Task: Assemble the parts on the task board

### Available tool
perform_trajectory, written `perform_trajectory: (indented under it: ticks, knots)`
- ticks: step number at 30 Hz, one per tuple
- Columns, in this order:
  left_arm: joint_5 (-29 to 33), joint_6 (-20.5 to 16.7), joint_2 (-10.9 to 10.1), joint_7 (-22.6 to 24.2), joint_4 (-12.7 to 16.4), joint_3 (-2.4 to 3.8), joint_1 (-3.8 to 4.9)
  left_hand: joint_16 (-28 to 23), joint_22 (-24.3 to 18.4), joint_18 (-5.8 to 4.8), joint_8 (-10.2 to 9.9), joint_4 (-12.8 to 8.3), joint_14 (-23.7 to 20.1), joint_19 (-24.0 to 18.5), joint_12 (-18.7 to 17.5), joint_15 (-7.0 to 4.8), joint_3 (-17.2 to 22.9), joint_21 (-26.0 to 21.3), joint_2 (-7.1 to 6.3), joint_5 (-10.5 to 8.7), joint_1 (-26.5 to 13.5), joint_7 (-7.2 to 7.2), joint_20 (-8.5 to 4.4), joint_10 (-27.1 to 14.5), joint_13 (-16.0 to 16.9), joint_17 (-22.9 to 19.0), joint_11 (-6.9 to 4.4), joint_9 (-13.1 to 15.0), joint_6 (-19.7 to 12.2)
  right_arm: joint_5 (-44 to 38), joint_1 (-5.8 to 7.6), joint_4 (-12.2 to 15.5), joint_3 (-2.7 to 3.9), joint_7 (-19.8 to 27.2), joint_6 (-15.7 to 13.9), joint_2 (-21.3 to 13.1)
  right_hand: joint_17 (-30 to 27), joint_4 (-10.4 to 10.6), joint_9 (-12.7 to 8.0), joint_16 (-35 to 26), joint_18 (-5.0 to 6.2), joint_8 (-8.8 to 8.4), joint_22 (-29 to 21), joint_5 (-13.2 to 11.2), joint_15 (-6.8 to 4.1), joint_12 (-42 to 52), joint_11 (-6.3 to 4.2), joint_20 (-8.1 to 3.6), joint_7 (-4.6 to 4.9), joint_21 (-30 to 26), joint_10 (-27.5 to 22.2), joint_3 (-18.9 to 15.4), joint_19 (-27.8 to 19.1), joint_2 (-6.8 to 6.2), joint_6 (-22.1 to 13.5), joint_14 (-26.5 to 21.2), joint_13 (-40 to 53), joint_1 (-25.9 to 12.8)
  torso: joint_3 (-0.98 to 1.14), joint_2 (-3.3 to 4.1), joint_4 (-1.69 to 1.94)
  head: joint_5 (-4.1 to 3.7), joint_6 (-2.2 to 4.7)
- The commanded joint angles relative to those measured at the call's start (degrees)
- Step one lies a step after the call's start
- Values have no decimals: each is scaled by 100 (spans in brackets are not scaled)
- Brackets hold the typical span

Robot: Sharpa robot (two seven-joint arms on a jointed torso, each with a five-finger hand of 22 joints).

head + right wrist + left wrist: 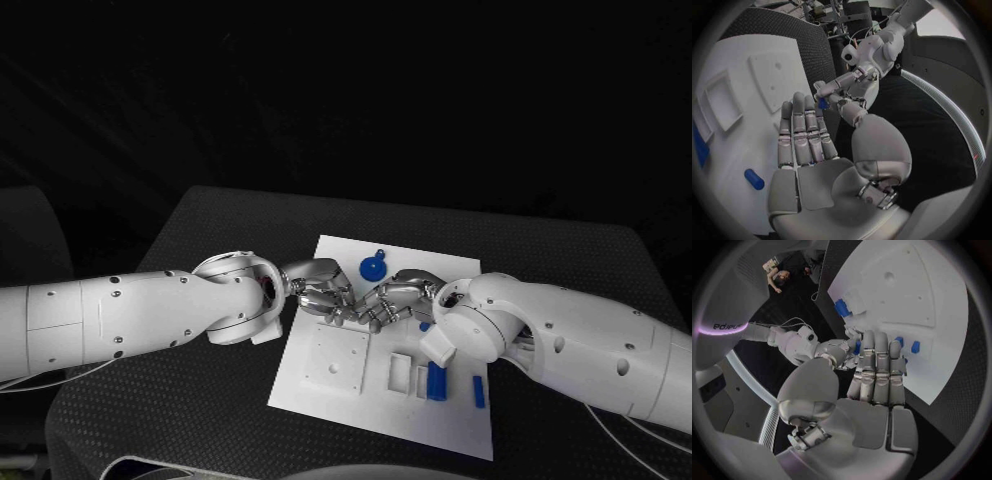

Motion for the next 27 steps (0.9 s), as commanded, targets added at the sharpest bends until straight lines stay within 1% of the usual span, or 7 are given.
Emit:
perform_trajectory:
  ticks: [1,3,7,8,11,13,27]
  knots:
    - [-27,-42,19,32,20,2,1,36,129,-44,27,2,43,37,27,4,46,33,-5,-4,71,-120,-20,49,7,-6,-6,10,146,-24,-3,15,1,39,3,13,5,11,0,52,70,39,128,-43,-17,36,-6,8,-14,42,76,101,44,14,72,69,17,62,1,-1,0,2,-1]
    - [-27,-41,23,31,17,2,1,36,128,-44,27,2,44,37,27,4,46,33,-5,-4,71,-120,-20,49,7,-6,-6,10,147,-24,-3,15,1,43,3,15,8,24,8,69,81,71,129,-80,-29,67,-35,8,-41,56,140,178,67,51,135,95,33,90,1,-1,1,4,-4]
    - [-26,-38,25,26,16,2,1,36,128,-44,27,2,44,37,27,4,46,33,-5,-4,71,-120,-20,49,7,-6,-6,10,147,-20,-3,13,1,44,-6,16,9,24,11,74,80,79,129,-87,-33,71,-40,6,-47,60,151,197,74,54,150,103,36,96,0,-1,1,2,-5]
    - [-25,-38,28,27,16,2,1,36,128,-44,26,2,44,37,27,4,46,34,-5,-4,70,-120,-20,49,7,-6,-6,10,147,-20,-3,11,1,40,-4,18,27,33,38,121,81,137,134,-136,-68,125,-88,-12,-93,97,254,276,142,123,253,183,64,162,0,-1,0,0,-4]
    - [-24,-34,37,27,18,2,1,37,128,-44,26,3,44,37,27,4,46,34,-6,-4,70,-120,-20,50,7,-6,-6,10,147,-20,-3,16,1,36,-1,25,54,44,77,182,81,199,130,-236,-119,179,-141,-48,-141,158,377,418,252,176,362,282,108,206,0,-1,-2,-2,-3]
    - [-23,-25,40,23,21,2,1,37,128,-44,25,4,44,37,26,4,46,34,-6,-3,69,-120,-20,50,8,-6,-6,10,148,-20,-4,21,1,39,-4,28,75,40,102,213,81,224,126,-352,-143,196,-164,-71,-162,188,431,496,304,189,404,326,136,206,0,-1,-3,-5,-4]
    - [36,-2,49,-13,16,2,2,30,125,-49,-3,39,35,32,14,8,47,33,-19,6,42,-111,-18,40,9,-14,0,5,134,14,-4,33,1,136,-126,17,154,-6,219,297,81,309,123,-507,-204,248,-236,-124,-219,266,592,604,429,223,510,438,237,172,0,0,4,-13,-11]
